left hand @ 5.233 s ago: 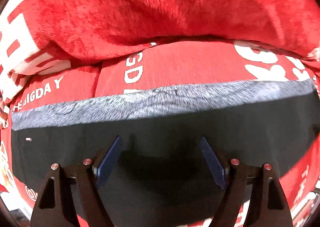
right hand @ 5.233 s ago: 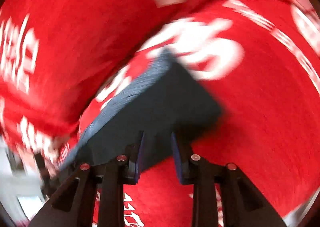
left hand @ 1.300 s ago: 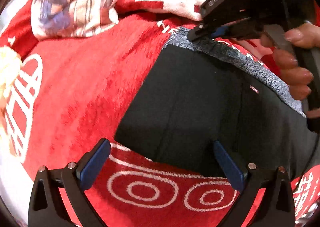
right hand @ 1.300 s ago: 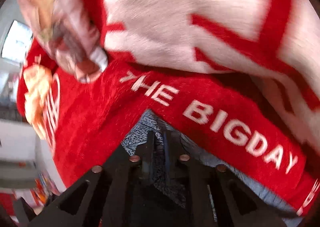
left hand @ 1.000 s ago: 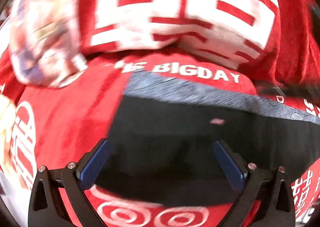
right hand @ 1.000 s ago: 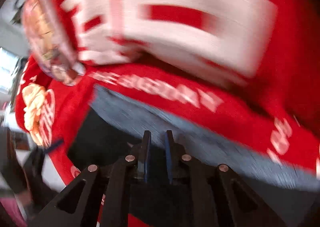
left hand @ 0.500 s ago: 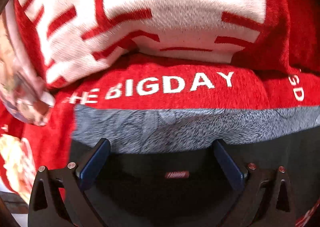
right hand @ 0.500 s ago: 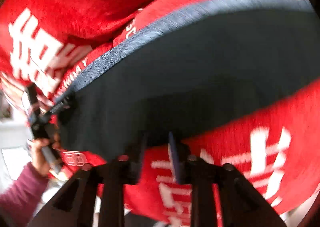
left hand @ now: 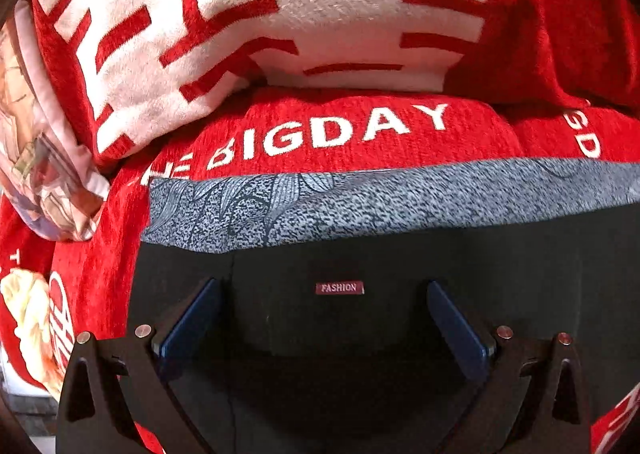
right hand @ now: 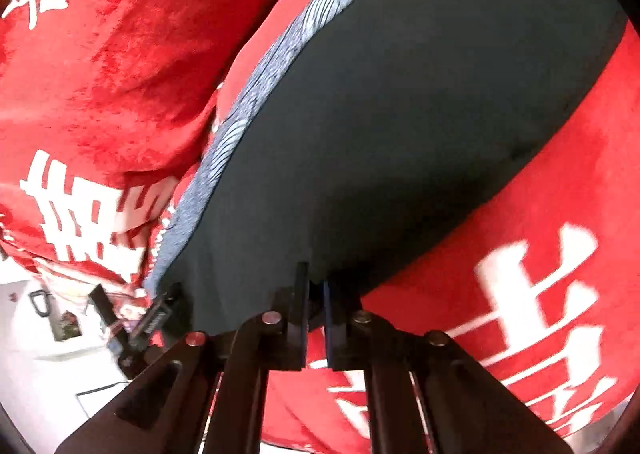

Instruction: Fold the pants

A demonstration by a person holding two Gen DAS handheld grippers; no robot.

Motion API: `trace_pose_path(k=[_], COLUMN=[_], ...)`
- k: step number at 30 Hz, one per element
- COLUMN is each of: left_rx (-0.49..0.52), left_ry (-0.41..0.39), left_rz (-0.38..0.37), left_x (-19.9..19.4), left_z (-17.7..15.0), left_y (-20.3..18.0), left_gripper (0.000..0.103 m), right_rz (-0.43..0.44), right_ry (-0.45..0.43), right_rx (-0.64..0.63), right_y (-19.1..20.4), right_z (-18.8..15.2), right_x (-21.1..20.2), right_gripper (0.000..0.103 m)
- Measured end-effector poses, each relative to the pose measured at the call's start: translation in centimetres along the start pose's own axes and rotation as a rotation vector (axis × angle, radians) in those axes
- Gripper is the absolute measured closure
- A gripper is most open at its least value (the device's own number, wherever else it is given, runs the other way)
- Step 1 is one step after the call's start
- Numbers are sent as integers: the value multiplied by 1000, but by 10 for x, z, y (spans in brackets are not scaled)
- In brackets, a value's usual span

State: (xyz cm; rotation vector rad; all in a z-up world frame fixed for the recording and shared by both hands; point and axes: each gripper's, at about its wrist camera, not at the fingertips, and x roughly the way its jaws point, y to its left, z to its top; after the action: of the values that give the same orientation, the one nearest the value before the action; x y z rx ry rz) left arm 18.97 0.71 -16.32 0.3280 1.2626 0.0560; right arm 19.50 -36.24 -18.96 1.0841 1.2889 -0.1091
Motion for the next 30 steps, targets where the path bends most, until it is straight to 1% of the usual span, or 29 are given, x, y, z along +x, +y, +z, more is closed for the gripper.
trace_pose_path(k=[2, 3, 4, 6, 8, 9, 11, 13, 15, 18, 20, 21, 24, 25, 27, 30], left_rx=[-10, -6, 1, 13, 25, 30, 38, 51, 67, 107, 132, 146, 168, 169, 161, 165], left_ry=[18, 15, 6, -13, -21, -24, -22, -18, -7, 11, 25, 34, 68, 73, 67, 71], left_rz=[19, 31, 27, -2, -18, -34, -65, -91, -123, -144, -150, -147, -124, -116, -108, -101], left_x=[-3, -7, -14, -27, -36, -42, -49, -55, -56, -57, -56, -53, -45, -44, -46, -45], left_z=[3, 3, 2, 0, 0, 1, 3, 4, 5, 2, -2, -4, -11, -13, -14, -13], left_y=[0, 0, -2, -8, -17, -25, -40, -62, -87, -128, -150, -162, -179, -182, -184, -186], left_gripper=[0, 0, 0, 0, 0, 0, 0, 0, 0, 0, 0, 0, 0, 0, 0, 0], right_rz=[-40, -41, -28, -24, -34, -41, -46, -53, -69, -126, -123, -121, -117, -117, -120, -95], right_ry=[-17, -13, -2, 6, -9, -34, -95, -158, -218, -302, -322, -330, -335, -324, -292, -298], right_rx=[-21, -26, -25, -30, -47, -49, -12, 65, 114, 183, 223, 238, 260, 270, 280, 256], right_y=[-1, -2, -3, -7, -13, -20, -35, -61, -83, -120, -138, -146, -162, -168, -172, -172], right_z=[2, 3, 2, 0, 0, 1, 6, 26, 44, 72, 85, 93, 113, 119, 125, 123], right_x=[-7, -10, -14, -23, -39, -51, -71, -93, -110, -136, -144, -147, -150, -147, -142, -147], right_gripper=[96, 94, 92, 87, 87, 87, 83, 70, 65, 65, 65, 65, 65, 70, 97, 97])
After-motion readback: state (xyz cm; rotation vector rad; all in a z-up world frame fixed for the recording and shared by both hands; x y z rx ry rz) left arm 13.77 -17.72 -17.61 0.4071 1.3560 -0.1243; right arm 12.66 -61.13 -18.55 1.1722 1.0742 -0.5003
